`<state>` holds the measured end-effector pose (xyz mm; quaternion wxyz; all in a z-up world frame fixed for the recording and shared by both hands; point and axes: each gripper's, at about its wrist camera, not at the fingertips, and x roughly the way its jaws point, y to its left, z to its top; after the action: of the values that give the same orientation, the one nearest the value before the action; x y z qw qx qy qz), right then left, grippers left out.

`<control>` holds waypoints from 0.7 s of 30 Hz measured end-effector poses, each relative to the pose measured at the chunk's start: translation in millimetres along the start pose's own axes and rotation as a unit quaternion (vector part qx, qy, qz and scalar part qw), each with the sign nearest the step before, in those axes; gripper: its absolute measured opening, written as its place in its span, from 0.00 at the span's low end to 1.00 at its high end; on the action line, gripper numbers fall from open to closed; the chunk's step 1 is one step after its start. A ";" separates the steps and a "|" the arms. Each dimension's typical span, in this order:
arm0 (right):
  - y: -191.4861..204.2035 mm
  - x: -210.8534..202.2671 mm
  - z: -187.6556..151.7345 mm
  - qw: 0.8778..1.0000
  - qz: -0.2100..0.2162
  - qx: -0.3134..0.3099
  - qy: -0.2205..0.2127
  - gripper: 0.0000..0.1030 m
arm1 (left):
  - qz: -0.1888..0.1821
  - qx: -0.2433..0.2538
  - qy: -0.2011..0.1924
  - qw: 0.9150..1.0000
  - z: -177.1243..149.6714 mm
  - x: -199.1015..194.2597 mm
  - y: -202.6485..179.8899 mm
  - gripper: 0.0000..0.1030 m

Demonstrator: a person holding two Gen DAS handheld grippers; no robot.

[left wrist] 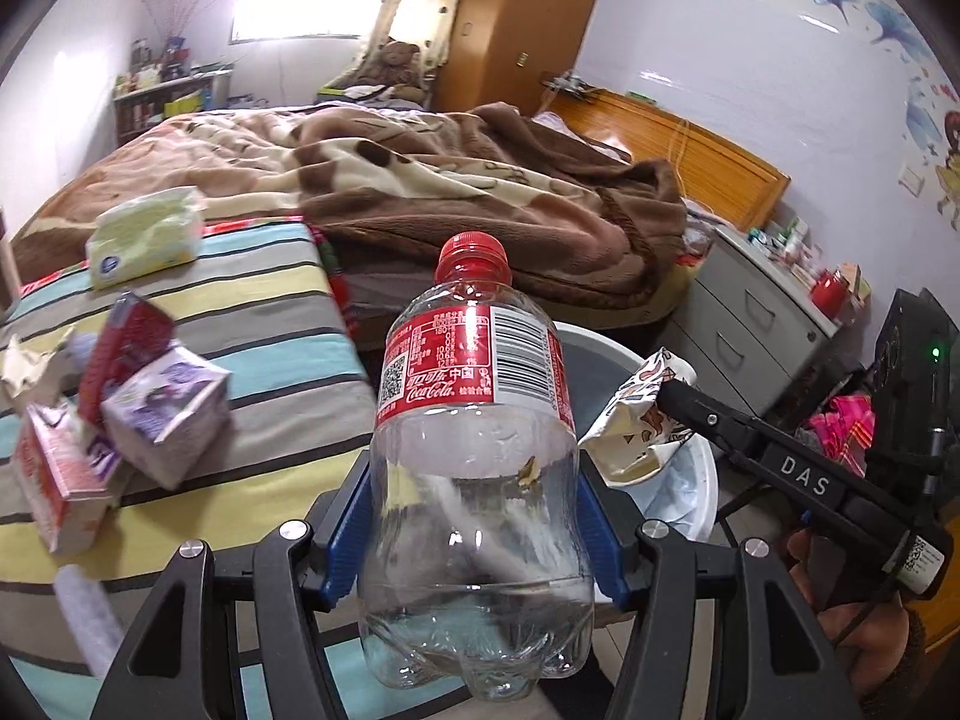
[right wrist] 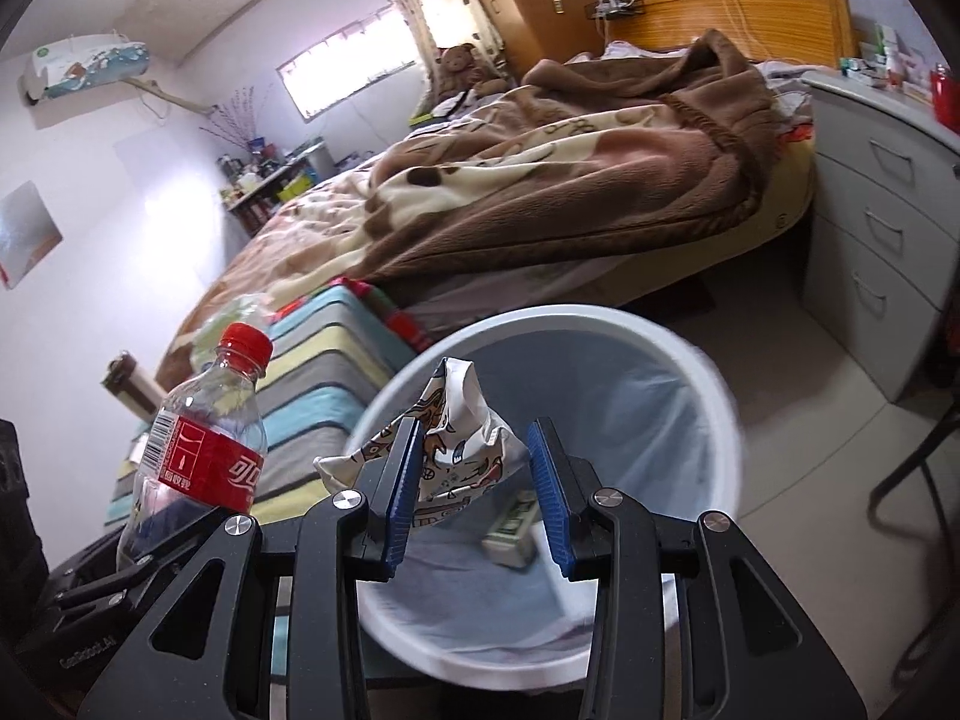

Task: Collect trash
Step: 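Carry bottle and wrapper over the white bin and open both tools to drop them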

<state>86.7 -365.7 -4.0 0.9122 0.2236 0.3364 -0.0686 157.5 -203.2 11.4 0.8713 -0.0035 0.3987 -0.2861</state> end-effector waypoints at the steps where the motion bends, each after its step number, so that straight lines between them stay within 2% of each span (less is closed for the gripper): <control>1: -2.3 0.4 0.8 1.000 -0.007 -0.004 0.000 0.37 | -0.002 0.002 0.003 1.000 0.0 3.9 -3.6 0.60; 10: -14.2 6.9 1.2 0.998 -0.055 -0.038 0.004 0.37 | -0.001 0.025 0.025 0.999 -1.0 35.3 -31.7 0.60; 21: -25.1 9.2 1.4 0.997 -0.067 -0.029 0.020 0.38 | -0.001 0.029 0.041 0.999 -4.3 51.8 -39.1 0.61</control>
<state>87.6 -388.5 -18.1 0.9048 0.1755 0.3704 -0.1156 162.0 -260.9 -18.3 0.8538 0.0333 0.4255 -0.2981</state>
